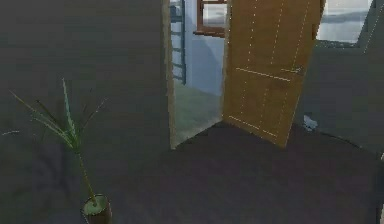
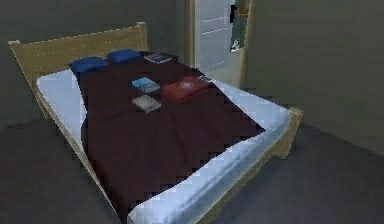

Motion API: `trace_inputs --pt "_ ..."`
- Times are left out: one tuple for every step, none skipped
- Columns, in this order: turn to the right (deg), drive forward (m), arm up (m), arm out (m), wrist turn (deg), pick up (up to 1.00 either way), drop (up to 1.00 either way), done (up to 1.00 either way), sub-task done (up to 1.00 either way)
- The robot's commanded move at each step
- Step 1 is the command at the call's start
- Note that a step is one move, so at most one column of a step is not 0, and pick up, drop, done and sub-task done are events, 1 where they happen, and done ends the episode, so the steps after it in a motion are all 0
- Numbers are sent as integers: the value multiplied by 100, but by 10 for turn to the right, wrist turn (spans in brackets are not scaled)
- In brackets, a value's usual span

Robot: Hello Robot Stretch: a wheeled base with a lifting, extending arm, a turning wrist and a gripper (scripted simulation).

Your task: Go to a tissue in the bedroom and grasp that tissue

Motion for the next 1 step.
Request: trace_inputs --pt "0 25 0 0 0 0 0 0 0"
